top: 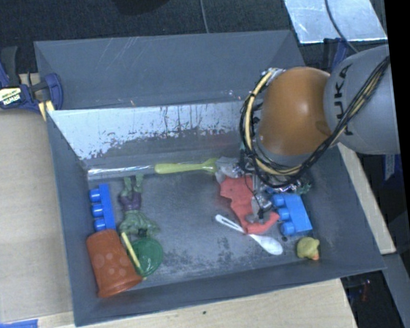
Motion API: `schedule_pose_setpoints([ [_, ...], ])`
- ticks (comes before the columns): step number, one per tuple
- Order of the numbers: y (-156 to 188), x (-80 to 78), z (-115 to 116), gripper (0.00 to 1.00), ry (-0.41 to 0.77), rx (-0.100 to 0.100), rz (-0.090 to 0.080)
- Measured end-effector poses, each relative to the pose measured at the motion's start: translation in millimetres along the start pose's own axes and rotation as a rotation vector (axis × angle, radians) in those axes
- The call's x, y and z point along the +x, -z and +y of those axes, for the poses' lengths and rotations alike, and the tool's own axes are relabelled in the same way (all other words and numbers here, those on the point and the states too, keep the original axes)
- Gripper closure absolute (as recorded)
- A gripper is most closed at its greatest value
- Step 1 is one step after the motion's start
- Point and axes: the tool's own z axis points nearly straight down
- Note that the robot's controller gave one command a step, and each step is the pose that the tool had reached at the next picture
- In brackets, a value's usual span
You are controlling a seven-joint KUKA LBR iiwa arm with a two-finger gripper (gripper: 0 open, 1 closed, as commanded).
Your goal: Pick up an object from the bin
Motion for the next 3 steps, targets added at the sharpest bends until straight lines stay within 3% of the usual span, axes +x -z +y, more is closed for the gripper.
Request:
schedule_pose_setpoints([
  [1,-9.5,1.7,0.7,1.0,-0.029,-0.001,0.001],
  [2,-6.4,2.6,1.3,1.0,-0.039,-0.002,0.002],
  [3,65.8,-0.1,-2.1,1.0,-0.081,-0.003,0.004],
])
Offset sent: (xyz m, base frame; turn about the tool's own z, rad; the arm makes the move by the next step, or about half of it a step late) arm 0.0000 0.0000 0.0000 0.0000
